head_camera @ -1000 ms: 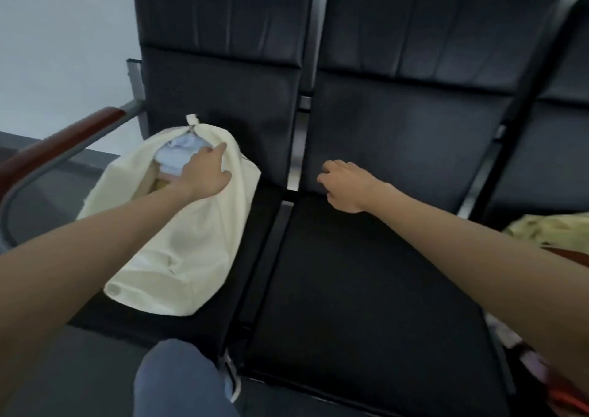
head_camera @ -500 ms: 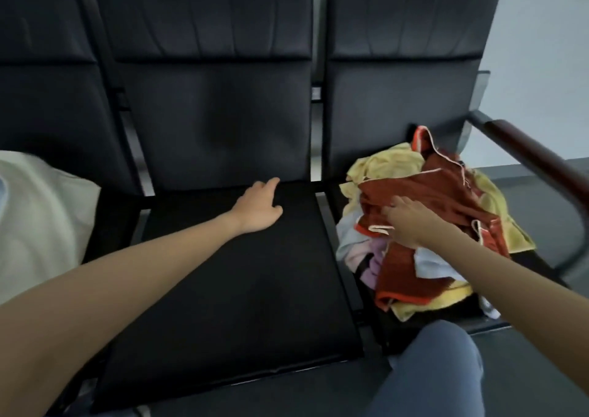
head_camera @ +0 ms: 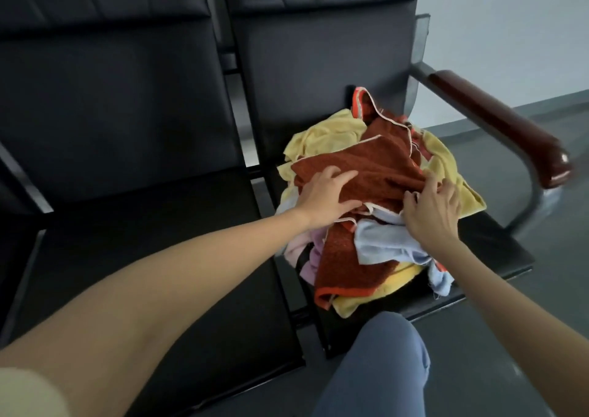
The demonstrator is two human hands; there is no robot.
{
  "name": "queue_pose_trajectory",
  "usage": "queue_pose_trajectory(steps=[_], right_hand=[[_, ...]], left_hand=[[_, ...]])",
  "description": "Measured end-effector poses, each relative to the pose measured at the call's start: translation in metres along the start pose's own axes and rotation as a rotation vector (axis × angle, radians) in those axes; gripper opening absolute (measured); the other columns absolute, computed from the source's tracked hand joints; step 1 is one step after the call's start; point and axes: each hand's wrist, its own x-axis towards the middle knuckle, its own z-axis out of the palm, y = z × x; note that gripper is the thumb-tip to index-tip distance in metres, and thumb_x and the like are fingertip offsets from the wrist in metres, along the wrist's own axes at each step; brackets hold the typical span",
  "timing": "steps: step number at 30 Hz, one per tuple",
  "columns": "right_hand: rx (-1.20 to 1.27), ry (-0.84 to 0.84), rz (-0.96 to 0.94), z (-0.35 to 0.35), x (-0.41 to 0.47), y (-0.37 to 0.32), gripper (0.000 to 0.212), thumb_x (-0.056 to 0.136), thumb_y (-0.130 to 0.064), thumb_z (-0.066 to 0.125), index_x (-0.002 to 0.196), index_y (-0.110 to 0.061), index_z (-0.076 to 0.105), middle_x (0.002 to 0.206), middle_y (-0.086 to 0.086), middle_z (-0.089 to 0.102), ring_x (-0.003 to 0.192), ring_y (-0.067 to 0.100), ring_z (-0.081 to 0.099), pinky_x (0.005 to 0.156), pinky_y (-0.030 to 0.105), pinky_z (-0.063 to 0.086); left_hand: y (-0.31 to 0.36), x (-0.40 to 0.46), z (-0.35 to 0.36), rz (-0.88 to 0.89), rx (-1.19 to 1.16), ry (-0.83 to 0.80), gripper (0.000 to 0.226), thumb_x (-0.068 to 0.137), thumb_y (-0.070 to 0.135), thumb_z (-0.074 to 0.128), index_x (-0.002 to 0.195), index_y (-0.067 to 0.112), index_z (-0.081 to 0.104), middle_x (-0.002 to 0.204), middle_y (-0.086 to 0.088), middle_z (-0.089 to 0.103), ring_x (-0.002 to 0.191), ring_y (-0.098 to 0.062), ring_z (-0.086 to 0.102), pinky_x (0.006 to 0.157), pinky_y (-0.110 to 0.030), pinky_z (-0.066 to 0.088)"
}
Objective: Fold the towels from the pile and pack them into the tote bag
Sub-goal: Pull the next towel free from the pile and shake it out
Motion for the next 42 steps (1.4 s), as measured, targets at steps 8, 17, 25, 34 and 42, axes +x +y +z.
queue_pose_trajectory(steps=[8,17,25,34,42], right_hand=[[0.084,0.031,-0.005,0.002,-0.006,0.023,0.054,0.093,-0.028,0.046,0.141,-0.01,0.03,0.117,0.02,0.057,0.106,0.04,0.054,0.094,0.052,0.042],[0.414,0.208,-0.184,-0.048,-0.027,-0.018,0.014,0.093,-0.016,0.052,0.079,-0.014,0.053,0.066,-0.007,0.053,0.064,0.006,0.051,0.057,0.023,0.037],[0.878,-0.025,-0.387,-0.067,-0.079,-0.122,0.023,0.094,-0.018,0.058,0.075,-0.007,0.065,0.062,-0.002,0.057,0.056,0.0,0.047,0.055,0.019,0.036],[0.959,-0.486,-0.379,-0.02,-0.144,-0.191,0.024,0.079,-0.024,0.077,0.085,-0.009,0.059,0.073,0.002,0.067,0.061,0.001,0.064,0.057,0.015,0.049],[0.67,-0.656,-0.593,0.041,-0.188,-0.211,0.019,0.078,-0.004,0.073,0.08,-0.02,0.063,0.078,-0.007,0.066,0.069,-0.001,0.063,0.067,0.017,0.047]], left_hand=[[0.027,0.033,0.021,-0.124,-0.038,0.242,0.015,0.095,0.021,0.055,0.106,0.02,0.065,0.11,0.0,0.066,0.106,-0.024,0.059,0.096,-0.042,0.038],[0.046,-0.015,-0.091,-0.131,-0.569,0.542,0.013,0.097,0.011,0.049,0.096,0.009,0.061,0.095,-0.006,0.066,0.094,-0.019,0.061,0.088,-0.032,0.047],[0.017,-0.13,-0.179,-0.328,-0.863,0.683,0.021,0.097,0.012,0.049,0.085,0.017,0.066,0.086,-0.003,0.065,0.084,-0.017,0.064,0.079,-0.03,0.054],[-0.078,-0.261,-0.198,-0.682,-1.025,0.659,0.024,0.097,0.012,0.048,0.088,0.016,0.069,0.081,-0.004,0.068,0.074,-0.018,0.065,0.077,-0.036,0.055],[-0.177,-0.311,-0.174,-0.812,-0.933,0.815,0.019,0.098,0.015,0.052,0.089,0.02,0.069,0.085,-0.002,0.068,0.079,-0.015,0.065,0.072,-0.027,0.054]])
